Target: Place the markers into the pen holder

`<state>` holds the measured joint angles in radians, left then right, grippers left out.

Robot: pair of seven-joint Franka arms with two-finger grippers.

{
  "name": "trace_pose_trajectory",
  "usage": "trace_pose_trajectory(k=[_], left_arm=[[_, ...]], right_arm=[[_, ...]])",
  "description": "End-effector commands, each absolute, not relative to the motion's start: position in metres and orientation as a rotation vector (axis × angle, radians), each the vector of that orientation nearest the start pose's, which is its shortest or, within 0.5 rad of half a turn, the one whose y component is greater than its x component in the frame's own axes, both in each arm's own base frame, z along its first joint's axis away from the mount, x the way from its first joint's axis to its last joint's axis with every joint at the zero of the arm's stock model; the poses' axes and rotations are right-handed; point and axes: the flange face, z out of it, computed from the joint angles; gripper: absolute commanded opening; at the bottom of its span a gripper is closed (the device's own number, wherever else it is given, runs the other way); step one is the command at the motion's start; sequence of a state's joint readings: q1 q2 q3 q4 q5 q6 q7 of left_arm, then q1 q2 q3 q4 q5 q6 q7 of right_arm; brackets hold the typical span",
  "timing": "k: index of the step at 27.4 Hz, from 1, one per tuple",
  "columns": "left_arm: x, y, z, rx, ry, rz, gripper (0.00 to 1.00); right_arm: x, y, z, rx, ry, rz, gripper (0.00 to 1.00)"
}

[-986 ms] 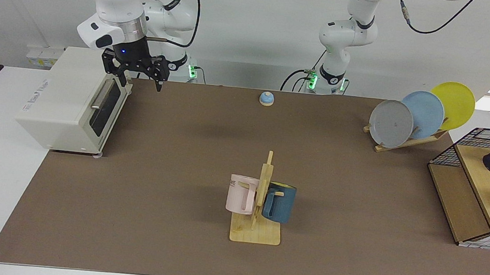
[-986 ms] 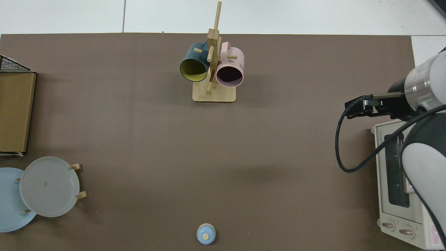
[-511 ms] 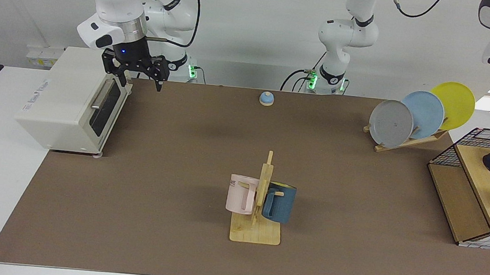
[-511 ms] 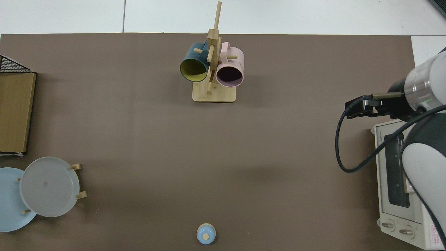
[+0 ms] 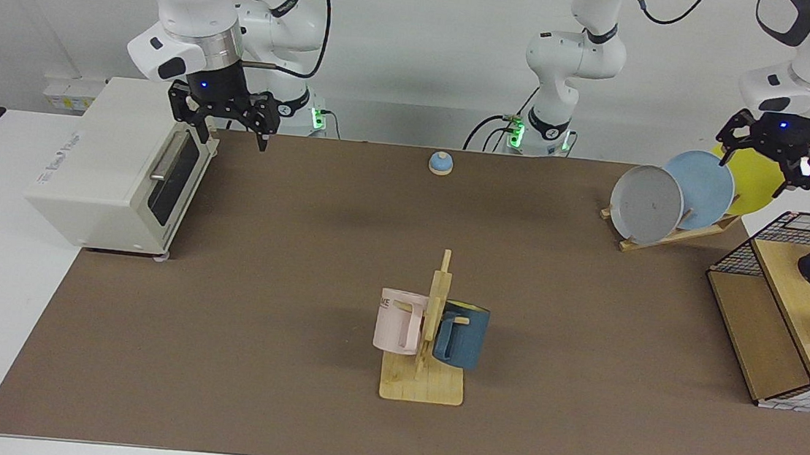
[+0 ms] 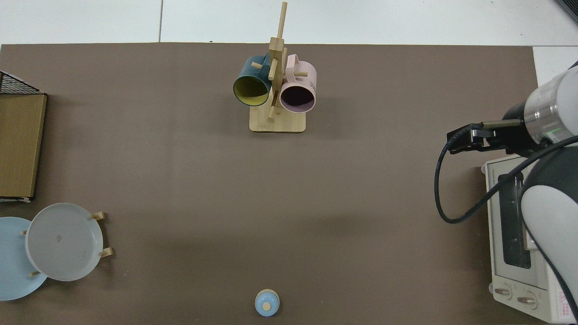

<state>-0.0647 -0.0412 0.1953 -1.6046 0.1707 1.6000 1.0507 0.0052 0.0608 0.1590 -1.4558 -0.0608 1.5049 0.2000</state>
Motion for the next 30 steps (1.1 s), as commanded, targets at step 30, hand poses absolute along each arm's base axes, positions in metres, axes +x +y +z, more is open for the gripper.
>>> trace_pose_trajectory(k=[30], left_arm=[[0.533, -0.055, 0.639, -3.16, 0.563, 0.013, 1.0]], right_arm=[[0.557, 0.079, 0.641, -3.187, 0.045, 0.016, 1.0]])
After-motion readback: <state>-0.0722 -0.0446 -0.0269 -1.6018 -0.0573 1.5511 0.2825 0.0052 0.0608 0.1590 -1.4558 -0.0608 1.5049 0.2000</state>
